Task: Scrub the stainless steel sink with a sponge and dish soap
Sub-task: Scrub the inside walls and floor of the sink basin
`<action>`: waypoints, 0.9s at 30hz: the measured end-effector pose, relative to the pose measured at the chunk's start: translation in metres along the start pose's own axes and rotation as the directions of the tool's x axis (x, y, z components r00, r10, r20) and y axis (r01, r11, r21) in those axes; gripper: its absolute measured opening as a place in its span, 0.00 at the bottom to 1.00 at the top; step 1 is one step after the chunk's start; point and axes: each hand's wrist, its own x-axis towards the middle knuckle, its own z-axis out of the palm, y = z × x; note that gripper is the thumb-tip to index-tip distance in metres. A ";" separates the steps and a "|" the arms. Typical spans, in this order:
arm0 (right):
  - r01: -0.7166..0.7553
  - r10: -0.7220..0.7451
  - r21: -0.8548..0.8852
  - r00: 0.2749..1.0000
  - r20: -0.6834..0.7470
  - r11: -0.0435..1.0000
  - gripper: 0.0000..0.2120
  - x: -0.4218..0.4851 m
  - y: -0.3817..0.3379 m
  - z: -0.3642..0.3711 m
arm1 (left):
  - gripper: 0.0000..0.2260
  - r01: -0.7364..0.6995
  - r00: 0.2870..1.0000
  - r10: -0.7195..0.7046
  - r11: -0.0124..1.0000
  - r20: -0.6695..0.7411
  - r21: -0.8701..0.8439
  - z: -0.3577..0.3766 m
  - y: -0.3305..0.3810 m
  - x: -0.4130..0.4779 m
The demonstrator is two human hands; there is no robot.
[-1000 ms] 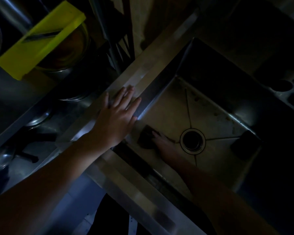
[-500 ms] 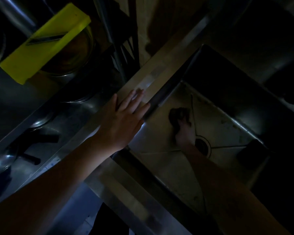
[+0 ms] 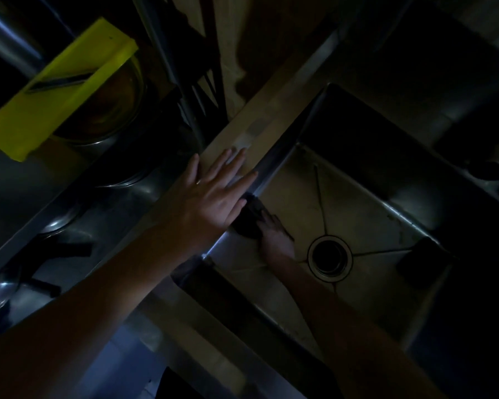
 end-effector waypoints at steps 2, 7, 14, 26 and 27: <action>-0.112 0.125 0.123 0.987 -0.103 0.986 0.22 0.023 0.004 -0.011 | 0.21 -0.022 1.000 0.022 1.000 0.000 0.015 -0.001 -0.002 0.010; -0.331 0.520 0.549 0.822 -0.232 0.768 0.19 0.073 0.014 -0.045 | 0.21 -0.072 0.997 0.073 0.997 -0.011 0.038 -0.002 -0.005 0.028; -0.389 0.533 0.452 0.807 -0.254 0.803 0.18 0.130 -0.004 -0.058 | 0.22 -0.078 0.997 0.078 0.997 -0.007 0.028 0.005 -0.011 0.049; -0.325 0.547 0.520 0.756 -0.358 0.790 0.26 0.062 0.105 -0.066 | 0.22 -0.170 0.984 0.166 0.984 0.072 0.052 0.005 0.004 0.067; -0.363 0.593 0.543 0.731 -0.338 0.757 0.25 0.049 0.113 -0.067 | 0.21 -0.184 0.980 0.179 0.981 0.085 0.053 0.005 0.009 0.069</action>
